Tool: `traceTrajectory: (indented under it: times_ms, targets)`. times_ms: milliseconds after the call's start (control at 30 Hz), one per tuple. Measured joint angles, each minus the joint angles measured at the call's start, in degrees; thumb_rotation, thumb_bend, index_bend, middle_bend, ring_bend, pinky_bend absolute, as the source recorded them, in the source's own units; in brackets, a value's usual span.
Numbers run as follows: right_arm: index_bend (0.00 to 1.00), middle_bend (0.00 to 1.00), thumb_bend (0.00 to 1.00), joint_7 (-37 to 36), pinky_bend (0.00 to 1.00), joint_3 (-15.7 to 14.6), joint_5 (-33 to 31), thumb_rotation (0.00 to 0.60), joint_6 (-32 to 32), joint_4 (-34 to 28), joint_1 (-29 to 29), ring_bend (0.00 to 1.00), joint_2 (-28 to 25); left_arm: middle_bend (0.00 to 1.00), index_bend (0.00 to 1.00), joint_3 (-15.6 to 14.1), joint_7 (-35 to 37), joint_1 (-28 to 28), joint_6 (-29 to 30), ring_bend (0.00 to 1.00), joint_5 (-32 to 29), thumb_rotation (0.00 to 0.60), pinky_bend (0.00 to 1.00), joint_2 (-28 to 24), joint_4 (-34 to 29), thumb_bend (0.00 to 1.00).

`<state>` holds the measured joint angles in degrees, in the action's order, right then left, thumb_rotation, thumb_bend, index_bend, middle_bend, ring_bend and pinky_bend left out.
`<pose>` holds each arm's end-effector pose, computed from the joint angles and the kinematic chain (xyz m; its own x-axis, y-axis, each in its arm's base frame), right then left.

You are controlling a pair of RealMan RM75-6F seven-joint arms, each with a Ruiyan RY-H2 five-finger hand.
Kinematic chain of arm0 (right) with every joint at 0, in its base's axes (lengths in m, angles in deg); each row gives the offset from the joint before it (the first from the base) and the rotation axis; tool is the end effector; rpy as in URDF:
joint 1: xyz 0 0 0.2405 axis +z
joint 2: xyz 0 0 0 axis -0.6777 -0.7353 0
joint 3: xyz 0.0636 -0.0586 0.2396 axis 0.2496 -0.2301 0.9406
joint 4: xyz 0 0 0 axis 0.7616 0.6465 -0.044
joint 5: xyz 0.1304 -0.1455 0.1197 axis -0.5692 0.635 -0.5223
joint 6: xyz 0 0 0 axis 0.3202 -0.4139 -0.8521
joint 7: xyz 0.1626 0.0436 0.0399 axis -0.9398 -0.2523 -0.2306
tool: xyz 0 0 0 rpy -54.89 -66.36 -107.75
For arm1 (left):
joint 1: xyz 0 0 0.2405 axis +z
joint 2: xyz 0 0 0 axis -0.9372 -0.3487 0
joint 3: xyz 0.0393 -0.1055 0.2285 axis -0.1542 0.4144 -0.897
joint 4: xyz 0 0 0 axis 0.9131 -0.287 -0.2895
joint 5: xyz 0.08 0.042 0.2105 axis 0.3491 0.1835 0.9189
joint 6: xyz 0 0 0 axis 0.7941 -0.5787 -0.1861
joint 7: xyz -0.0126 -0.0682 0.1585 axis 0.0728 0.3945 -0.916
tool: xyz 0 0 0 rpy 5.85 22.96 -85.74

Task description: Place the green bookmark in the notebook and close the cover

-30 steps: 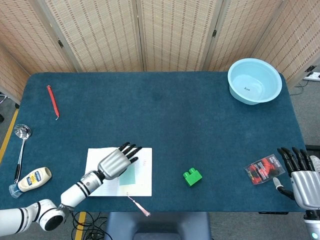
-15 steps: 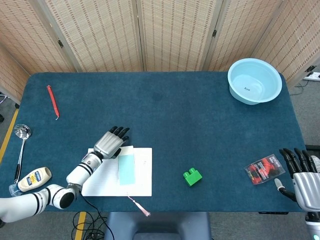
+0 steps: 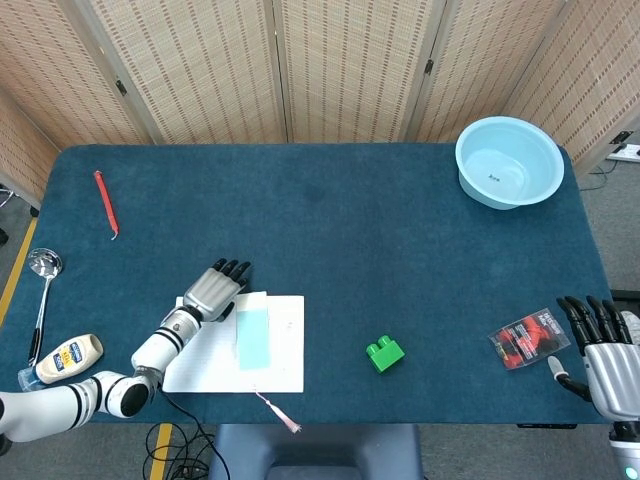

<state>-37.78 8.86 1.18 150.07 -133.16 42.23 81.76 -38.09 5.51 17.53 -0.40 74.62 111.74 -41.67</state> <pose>-0.3154 -0.1762 0.1533 0.4597 0.0173 0.8879 -0.8880 -0.0008 0.4597 -0.1679 0.3962 -0.0609 0.8101 0.2713 0.5198 0.5763 -0.5315 -0.6207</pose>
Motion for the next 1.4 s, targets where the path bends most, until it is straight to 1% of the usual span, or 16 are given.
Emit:
traceTrajectory:
  times_ms: [367, 1400]
  targets:
    - [0.11, 0.12, 0.23, 0.23, 0.05, 0.05, 0.03, 0.600, 0.15, -0.24, -0.08, 0.00, -0.15, 0.00, 0.26, -1.51, 0.14, -0.49, 0.82, 0.00, 1.05, 0.532, 0.12, 0.17, -1.34, 0.59]
    - [0.11, 0.12, 0.23, 0.44, 0.05, 0.13, -0.30, 0.600, 0.13, -0.30, -0.24, 0.00, -0.17, 0.00, 0.26, -3.03, 0.26, -1.64, 1.39, 0.00, 1.09, 0.532, 0.12, 0.80, -1.31, 0.59]
